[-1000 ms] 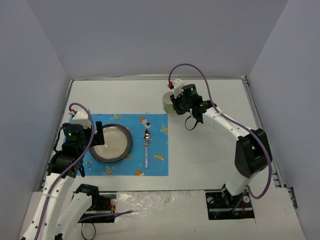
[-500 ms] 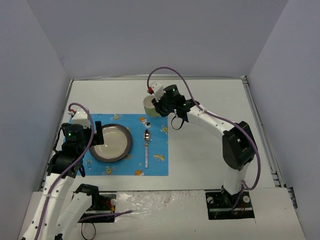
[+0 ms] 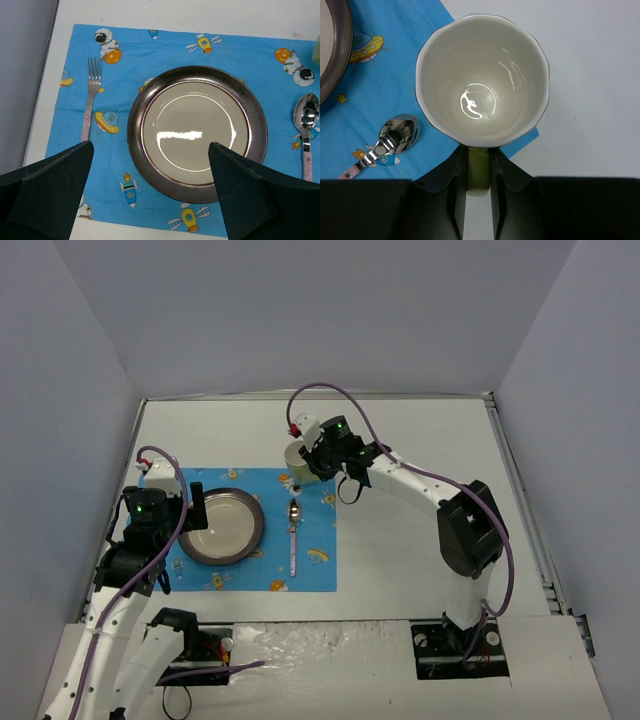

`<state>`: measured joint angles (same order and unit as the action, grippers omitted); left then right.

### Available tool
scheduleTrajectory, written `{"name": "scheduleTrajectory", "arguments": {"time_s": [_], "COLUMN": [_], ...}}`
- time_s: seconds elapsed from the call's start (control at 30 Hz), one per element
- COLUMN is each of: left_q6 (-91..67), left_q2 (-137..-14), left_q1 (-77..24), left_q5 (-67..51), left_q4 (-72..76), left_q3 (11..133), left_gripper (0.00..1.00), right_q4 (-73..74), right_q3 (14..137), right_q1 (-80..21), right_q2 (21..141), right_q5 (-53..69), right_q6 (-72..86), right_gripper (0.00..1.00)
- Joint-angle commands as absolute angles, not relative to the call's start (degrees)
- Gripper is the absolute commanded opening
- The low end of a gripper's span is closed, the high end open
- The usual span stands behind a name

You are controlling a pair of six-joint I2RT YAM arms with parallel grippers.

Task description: Set the dinner table for one person

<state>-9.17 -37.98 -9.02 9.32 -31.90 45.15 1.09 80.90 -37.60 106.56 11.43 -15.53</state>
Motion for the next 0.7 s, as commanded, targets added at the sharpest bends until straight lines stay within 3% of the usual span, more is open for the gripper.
{"name": "scheduleTrajectory", "arguments": {"time_s": [0.0, 0.5, 0.6, 0.67], "left_q6": [-8.5, -8.4, -8.5, -8.5], "left_q2": [-38.0, -37.5, -37.5, -37.5], "left_q1": [-9.2, -9.2, -9.2, -9.2], "left_q5": [10.2, 10.5, 10.5, 10.6], "left_q4": [-29.1, -29.0, -29.0, -29.0], "left_q3": [46.1, 46.0, 46.1, 46.0], "left_gripper": [0.97, 0.97, 0.97, 0.97], "right_q4": [-5.6, -6.1, -6.2, -6.3], "right_q3": [82.5, 77.4, 76.2, 75.4], "right_q1": [-38.0, -38.1, -37.9, -37.9], "right_q2": [103.8, 104.3, 103.9, 103.3], "right_q5": [10.7, 10.4, 10.2, 10.0], "right_q6": [-16.3, -16.0, -15.7, -15.5], "right_gripper": [0.0, 0.0, 0.05, 0.13]}}
